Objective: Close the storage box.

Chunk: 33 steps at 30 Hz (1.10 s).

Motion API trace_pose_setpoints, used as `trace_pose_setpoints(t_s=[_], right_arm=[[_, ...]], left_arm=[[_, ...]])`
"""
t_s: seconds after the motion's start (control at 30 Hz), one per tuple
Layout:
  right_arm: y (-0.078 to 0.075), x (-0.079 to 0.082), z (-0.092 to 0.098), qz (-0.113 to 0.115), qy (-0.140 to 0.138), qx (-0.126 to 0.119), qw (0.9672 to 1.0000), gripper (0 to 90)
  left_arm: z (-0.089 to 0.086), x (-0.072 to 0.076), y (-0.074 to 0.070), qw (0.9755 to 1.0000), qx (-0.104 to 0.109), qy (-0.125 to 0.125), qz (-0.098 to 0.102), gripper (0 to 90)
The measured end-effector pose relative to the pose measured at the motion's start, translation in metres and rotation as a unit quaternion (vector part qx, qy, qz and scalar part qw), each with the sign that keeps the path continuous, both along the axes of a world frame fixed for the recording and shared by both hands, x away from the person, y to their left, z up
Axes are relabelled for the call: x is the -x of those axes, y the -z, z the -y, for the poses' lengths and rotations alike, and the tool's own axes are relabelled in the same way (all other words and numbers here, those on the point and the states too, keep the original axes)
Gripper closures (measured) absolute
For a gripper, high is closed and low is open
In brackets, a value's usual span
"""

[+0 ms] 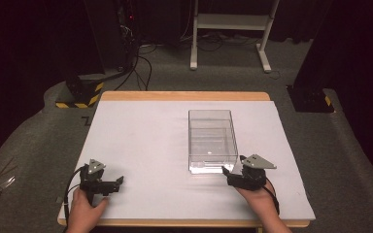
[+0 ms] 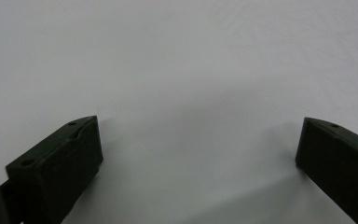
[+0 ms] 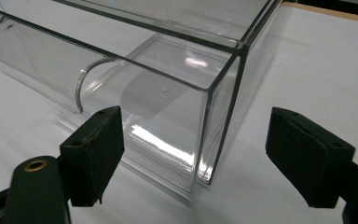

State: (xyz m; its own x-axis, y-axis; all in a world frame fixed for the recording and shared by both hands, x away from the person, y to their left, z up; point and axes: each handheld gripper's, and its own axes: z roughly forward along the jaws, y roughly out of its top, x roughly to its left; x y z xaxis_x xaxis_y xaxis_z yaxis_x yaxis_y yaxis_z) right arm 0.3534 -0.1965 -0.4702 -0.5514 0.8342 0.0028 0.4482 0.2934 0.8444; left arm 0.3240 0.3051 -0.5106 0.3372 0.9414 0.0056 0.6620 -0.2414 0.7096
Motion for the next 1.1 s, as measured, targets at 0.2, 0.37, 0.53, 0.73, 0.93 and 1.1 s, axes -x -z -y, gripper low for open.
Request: trace_pose_setpoints(t_s=[0.2,0.37,0.53,0.73,0.93,1.1], right_arm=[[0.000,-0.007,-0.001,0.001,0.004,0.001,1.0000,19.9],[0.000,-0.012,-0.002,0.000,0.009,-0.001,1.0000,19.7],[0.000,-0.016,-0.002,-0.002,0.014,-0.004,0.9999,19.8],[0.001,-0.022,-0.001,-0.006,0.021,-0.010,0.9997,19.9],[0.000,-0.025,-0.002,-0.007,0.025,-0.009,0.9996,20.1],[0.002,-0.029,0.000,-0.004,0.027,-0.010,0.9996,20.5]], left_arm=[[0.000,0.000,0.000,1.0000,0.000,0.000,0.000,0.6],[0.000,0.000,0.000,1.0000,0.000,0.000,0.000,0.6],[0.000,0.000,0.000,1.0000,0.000,0.000,0.000,0.6],[0.000,0.000,0.000,1.0000,0.000,0.000,0.000,0.6],[0.000,0.000,0.000,1.0000,0.000,0.000,0.000,0.6],[0.000,0.000,0.000,1.0000,0.000,0.000,0.000,0.6]])
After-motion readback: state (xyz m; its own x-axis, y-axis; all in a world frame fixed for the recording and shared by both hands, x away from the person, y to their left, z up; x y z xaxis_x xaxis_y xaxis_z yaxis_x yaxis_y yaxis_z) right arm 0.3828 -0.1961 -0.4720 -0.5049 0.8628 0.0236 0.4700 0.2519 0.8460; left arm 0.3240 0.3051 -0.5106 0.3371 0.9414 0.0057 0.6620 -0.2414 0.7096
